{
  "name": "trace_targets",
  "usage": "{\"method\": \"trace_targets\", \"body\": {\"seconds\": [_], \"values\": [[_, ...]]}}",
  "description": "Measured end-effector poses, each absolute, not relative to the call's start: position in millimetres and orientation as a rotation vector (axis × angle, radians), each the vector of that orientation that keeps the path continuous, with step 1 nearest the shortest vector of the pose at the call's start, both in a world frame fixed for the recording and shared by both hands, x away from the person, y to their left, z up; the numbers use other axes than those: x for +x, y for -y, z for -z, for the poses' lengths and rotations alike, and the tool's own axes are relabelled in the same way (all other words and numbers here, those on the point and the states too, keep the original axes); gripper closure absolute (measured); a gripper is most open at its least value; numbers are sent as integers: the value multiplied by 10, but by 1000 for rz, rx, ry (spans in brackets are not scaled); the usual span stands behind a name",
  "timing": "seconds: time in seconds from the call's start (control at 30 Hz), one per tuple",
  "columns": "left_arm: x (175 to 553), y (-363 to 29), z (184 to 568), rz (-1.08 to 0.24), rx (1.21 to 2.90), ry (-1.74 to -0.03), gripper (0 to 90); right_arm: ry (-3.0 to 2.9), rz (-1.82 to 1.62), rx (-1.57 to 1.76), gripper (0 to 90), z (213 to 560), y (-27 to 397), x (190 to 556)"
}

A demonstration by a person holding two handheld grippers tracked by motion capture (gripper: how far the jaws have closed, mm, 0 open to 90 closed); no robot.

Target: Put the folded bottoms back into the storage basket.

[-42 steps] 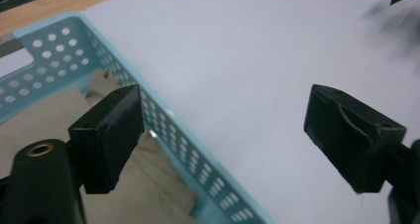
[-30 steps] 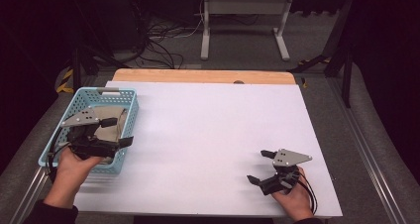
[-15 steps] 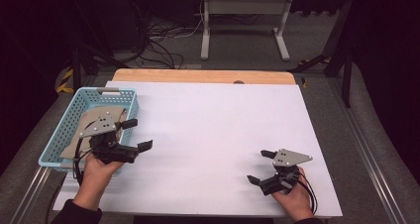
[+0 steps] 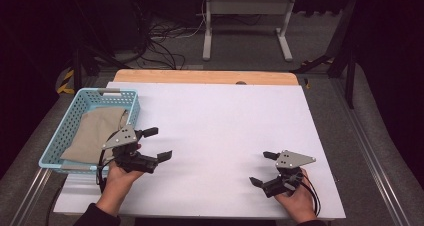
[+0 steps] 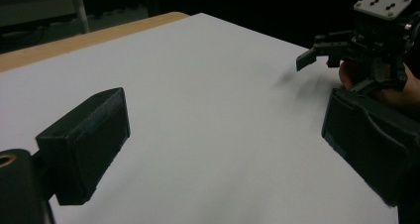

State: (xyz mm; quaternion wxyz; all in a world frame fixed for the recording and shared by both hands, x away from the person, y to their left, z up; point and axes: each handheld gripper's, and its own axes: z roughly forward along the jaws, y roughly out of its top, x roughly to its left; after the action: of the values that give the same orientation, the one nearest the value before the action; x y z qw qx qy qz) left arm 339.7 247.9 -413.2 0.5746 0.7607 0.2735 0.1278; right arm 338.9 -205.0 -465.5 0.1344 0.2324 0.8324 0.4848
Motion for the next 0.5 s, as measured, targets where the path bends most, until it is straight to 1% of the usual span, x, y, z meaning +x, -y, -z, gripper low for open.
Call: {"method": "trace_targets", "body": {"seconds": [0.37, 0.5], "values": [[3424, -2352, 4366, -287, 1803, -625, 45, -2415, -1413, 667, 11, 4651, 2052, 3385], [3442, -2317, 4490, -248, 1802, -631, 37, -2415, -1417, 664, 10, 4651, 2052, 3384]]}}
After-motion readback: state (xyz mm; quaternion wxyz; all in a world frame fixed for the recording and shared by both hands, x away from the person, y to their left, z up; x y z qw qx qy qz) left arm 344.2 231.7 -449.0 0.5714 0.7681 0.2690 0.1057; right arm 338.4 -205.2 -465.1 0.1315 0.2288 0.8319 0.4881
